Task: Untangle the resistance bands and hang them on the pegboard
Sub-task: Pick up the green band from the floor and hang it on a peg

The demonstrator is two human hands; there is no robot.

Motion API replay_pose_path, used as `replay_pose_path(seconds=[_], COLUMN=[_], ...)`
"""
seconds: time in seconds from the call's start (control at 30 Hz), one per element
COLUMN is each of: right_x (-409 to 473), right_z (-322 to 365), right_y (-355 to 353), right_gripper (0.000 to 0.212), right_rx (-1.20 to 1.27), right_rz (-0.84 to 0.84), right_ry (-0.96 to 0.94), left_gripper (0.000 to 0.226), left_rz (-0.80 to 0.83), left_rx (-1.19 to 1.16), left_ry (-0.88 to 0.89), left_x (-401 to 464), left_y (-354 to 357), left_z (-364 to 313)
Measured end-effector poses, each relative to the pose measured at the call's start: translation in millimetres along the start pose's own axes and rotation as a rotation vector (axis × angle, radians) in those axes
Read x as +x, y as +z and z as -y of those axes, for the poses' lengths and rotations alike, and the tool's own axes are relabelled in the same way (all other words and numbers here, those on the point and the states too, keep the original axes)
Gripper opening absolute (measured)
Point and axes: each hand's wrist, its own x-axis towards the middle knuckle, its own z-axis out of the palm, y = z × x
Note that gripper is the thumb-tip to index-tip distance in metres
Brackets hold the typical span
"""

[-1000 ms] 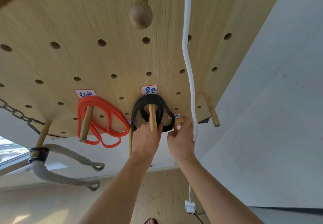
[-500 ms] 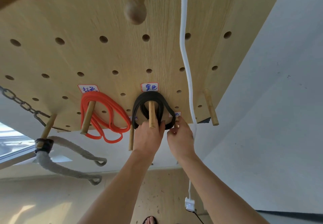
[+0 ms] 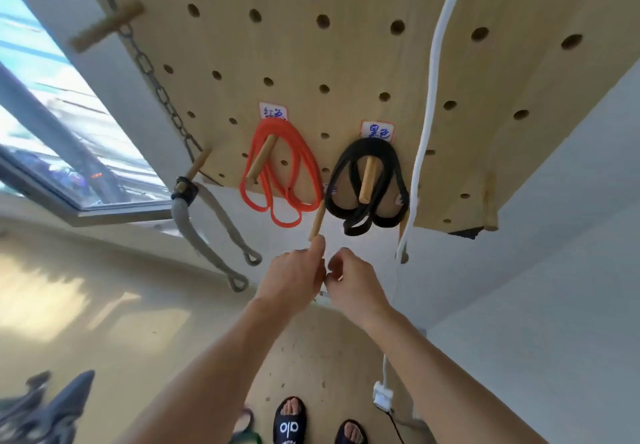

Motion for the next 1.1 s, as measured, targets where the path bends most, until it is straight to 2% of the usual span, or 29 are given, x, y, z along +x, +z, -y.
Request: replay_pose_path(seconds=[0.1,0.23,0.43,0.57,0.7,0.83,1.0,1.1], right_x=[-10,-28,-47,-45,-34,-15,9,22], right_z=[2,4,14,3,-39,-106,-203,-260], right_y=[33,93,195,289,400,517,666,752], right_gripper=[0.018,0.010,0.012,0.016,0.017,0.032,0.051,0.064], right_rx=[-0.083,-0.212,-0.362,-0.482,-0.588,-0.672,-0.788,-0.875], right_rz=[0.212,0.399,0.556,0.602,0.669,0.719,0.791,0.820], right_ry=[-0.018,-0.035,-0.057,-0.083,-0.091,-0.149,-0.340,-0.487], left_gripper=[0.016,0.015,0.021,0.022,0.028,0.042,0.041,0.052], left_rz=[0.076,0.173,0.341,0.441,0.476,0.511,0.511,0.512], left_rx=[0.037,0.024,0.012,-0.013,-0.036,-0.043,-0.061,-0.024], left_ry=[-0.032,-0.128,-0.321,-0.445,-0.511,-0.558,-0.631,-0.677], left_x=[-37,-92,-190,-252,-299,-332,-366,-388], left_y=[13,30,75,134,222,336,495,595], left_z=[34,85,173,240,302,357,411,439])
